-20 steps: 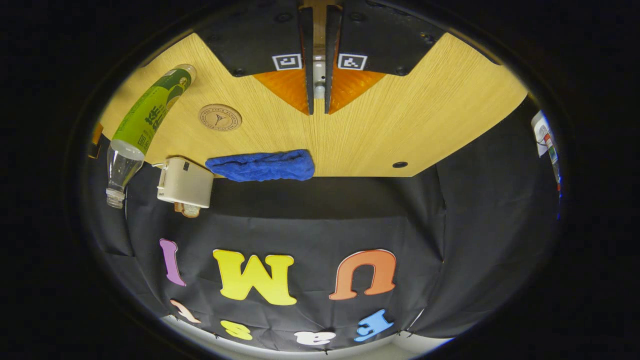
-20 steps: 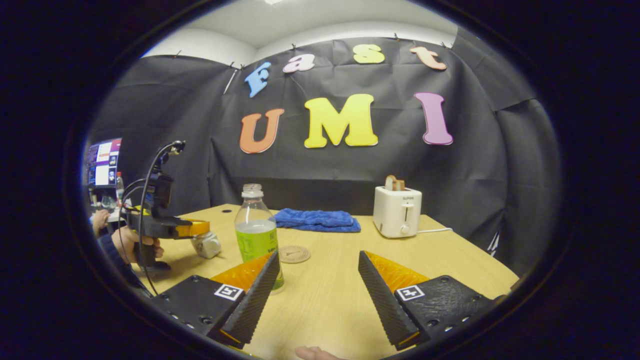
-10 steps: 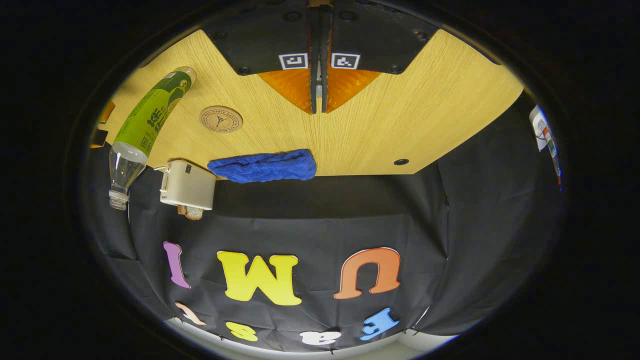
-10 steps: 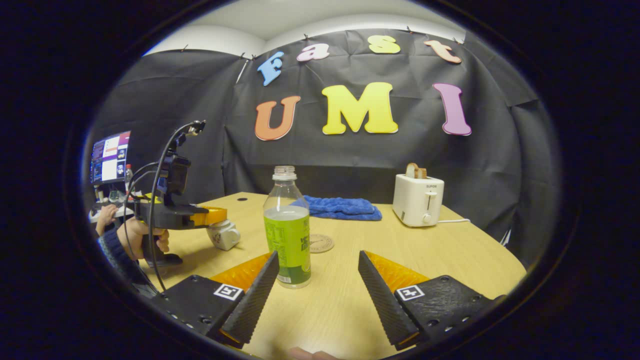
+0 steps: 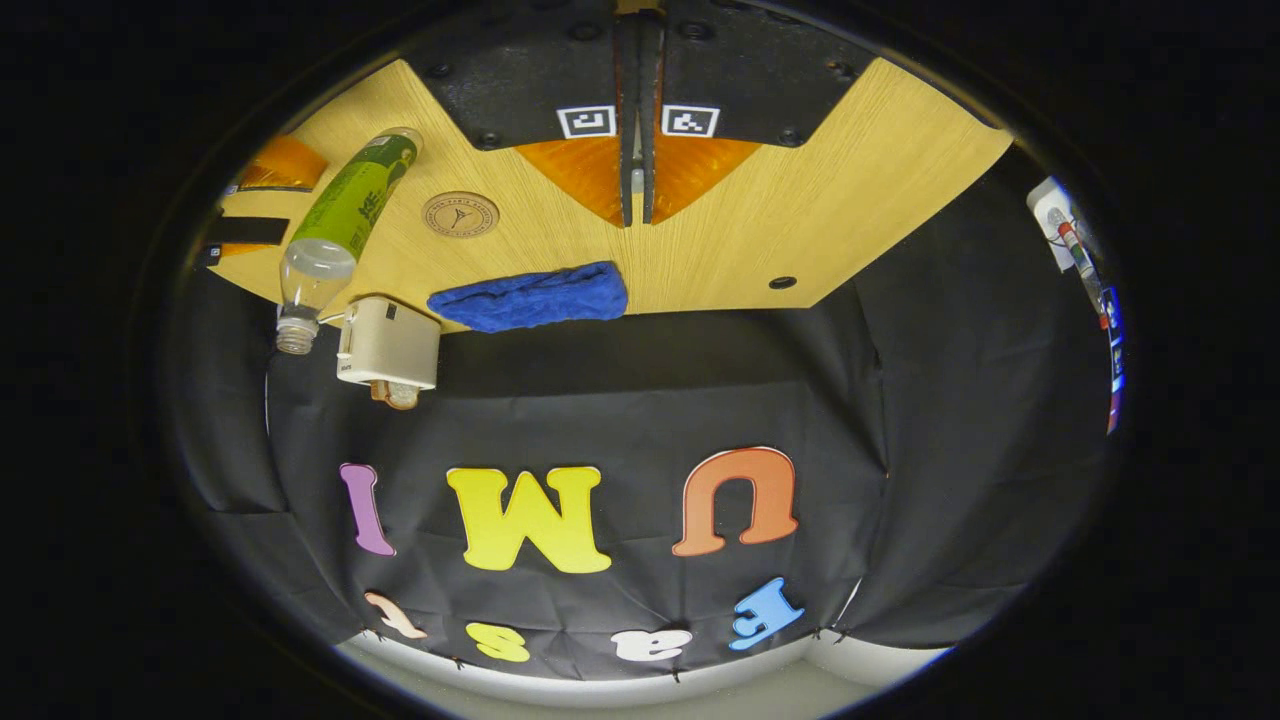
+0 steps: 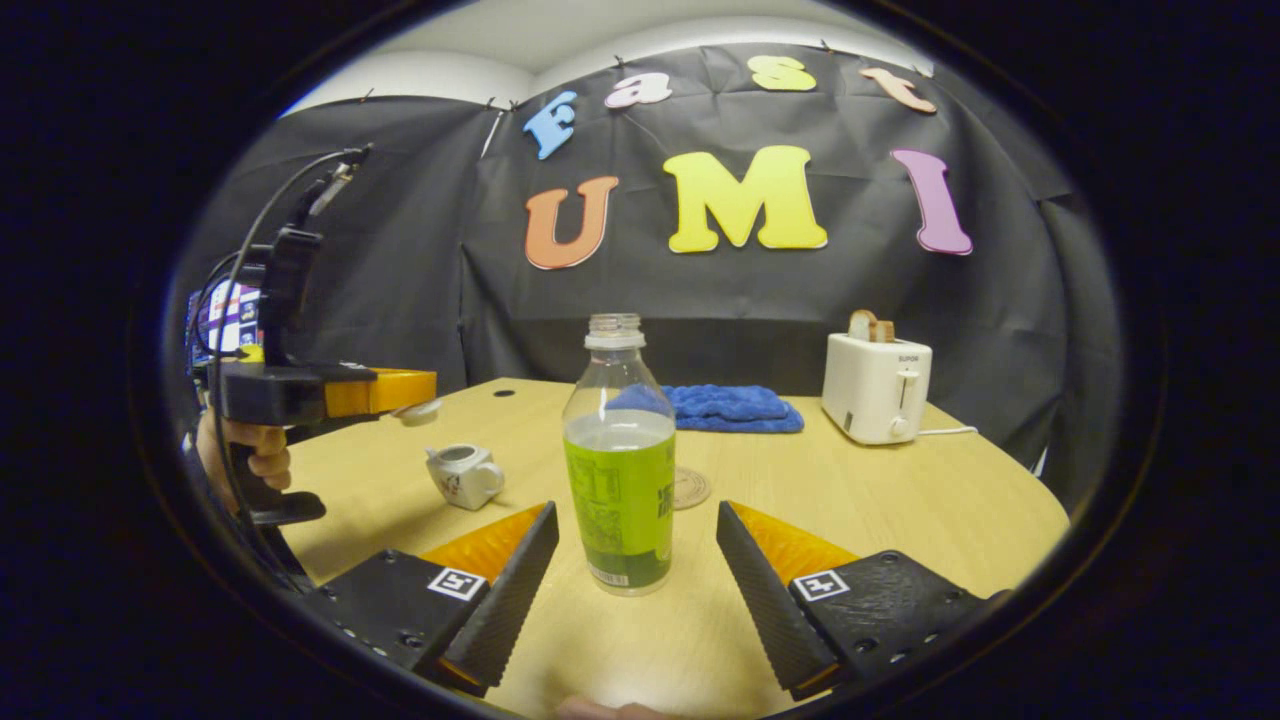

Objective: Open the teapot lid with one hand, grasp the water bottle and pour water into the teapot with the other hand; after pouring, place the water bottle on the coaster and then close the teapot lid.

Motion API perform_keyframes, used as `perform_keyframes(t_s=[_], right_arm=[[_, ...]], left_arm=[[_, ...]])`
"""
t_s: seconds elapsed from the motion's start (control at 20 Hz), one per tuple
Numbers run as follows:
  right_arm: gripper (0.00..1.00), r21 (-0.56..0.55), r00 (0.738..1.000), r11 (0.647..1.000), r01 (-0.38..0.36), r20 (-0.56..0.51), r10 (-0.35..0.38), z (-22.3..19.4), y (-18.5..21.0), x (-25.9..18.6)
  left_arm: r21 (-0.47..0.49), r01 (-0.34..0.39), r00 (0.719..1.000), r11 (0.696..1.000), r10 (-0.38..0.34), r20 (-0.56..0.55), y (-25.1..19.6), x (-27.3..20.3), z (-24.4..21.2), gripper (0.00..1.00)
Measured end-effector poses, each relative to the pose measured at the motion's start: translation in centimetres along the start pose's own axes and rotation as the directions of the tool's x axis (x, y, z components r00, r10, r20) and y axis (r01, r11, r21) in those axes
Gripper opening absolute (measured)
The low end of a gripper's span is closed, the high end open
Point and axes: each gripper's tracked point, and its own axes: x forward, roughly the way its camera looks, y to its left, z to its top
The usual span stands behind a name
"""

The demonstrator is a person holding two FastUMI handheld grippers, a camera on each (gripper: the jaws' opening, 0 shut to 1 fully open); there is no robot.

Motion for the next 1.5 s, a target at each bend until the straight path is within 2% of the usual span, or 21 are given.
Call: perform_keyframes(t_s=[0.3, 0.45, 0.55, 0.7, 0.8, 1.05, 1.25, 1.4, 1.5], right_arm=[[0.95, 0.04, 0.999, 0.999, 0.02, 0.045, -0.021, 0.8, 0.4, 3.0], [0.94, 0.064, 1.0, 0.998, -0.001, 0.029, -0.001, -0.2, 1.0, 4.1], [0.89, 0.07, 1.0, 0.998, -0.006, 0.014, 0.005, -0.9, 1.4, 4.4], [0.76, 0.061, 0.998, 0.998, 0.016, 0.055, -0.02, -0.3, 1.1, 3.8], [0.75, 0.035, 0.998, 0.999, 0.014, 0.061, -0.016, 0.0, 1.6, 3.6], [0.72, -0.095, 0.997, 0.993, 0.072, 0.043, -0.068, 1.0, 1.1, 3.1], [0.7, -0.259, 0.992, 0.957, 0.127, 0.008, -0.13, 1.4, 0.7, 3.4], [0.7, -0.404, 0.984, 0.902, 0.151, -0.023, -0.175, 1.3, 0.7, 4.4], [0.7, -0.497, 0.974, 0.85, 0.174, -0.039, -0.222, 1.3, 0.5, 5.0]], left_arm=[[-0.003, -0.019, 1.0, 1.0, 0.019, 0.011, 1.3, -3.0, 0.6, 0.03], [0.002, -0.028, 0.999, 1.0, 0.028, 0.019, 1.8, -4.0, 0.7, 0.03], [-0.004, -0.032, 0.999, 0.999, 0.032, 0.021, 2.2, -4.4, 0.5, 0.02], [-0.01, -0.032, 0.999, 0.999, 0.032, 0.018, 2.6, -4.8, 0.1, 0.03], [-0.019, -0.033, 0.999, 0.999, 0.033, 0.017, 2.9, -5.0, -0.1, 0.03], [-0.026, -0.045, 0.999, 0.999, 0.046, 0.025, 3.9, -5.5, -0.3, 0.03], [-0.031, -0.05, 0.998, 0.998, 0.051, 0.029, 4.4, -6.3, -0.5, 0.03], [-0.034, -0.048, 0.998, 0.998, 0.049, 0.032, 4.7, -6.9, -0.7, 0.03], [-0.028, -0.048, 0.998, 0.998, 0.049, 0.037, 5.0, -7.5, -0.8, 0.03]])
